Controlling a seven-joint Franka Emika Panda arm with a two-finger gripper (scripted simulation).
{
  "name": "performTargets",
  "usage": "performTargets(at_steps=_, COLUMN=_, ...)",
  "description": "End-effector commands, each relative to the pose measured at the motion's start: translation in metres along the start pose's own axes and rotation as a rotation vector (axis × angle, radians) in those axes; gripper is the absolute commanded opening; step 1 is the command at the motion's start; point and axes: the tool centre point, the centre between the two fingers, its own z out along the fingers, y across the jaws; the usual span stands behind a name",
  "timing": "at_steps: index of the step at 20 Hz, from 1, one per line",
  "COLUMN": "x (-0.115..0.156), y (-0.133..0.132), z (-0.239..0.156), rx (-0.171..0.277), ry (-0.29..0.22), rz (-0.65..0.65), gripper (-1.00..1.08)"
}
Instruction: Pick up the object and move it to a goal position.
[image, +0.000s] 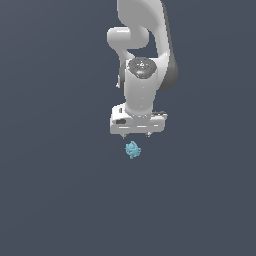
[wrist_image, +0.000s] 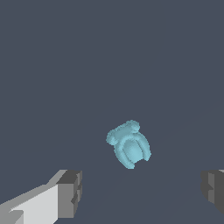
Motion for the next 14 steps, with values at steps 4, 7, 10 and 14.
performTargets(at_steps=4, x=0.002, y=-0.002, z=-0.002, rx=0.004, ry=0.005, rz=-0.006, gripper=1.00)
performTargets(at_steps=7, x=0.006, y=-0.009, z=-0.008, rx=0.016, ry=0.018, rz=-0.023, gripper=1.00)
performTargets(at_steps=10, x=0.009, y=-0.013, z=-0.012, rx=0.024, ry=0.027, rz=-0.031, gripper=1.00)
performTargets(at_steps=14, x=0.009, y=-0.013, z=-0.012, rx=0.024, ry=0.026, rz=-0.032, gripper=1.00)
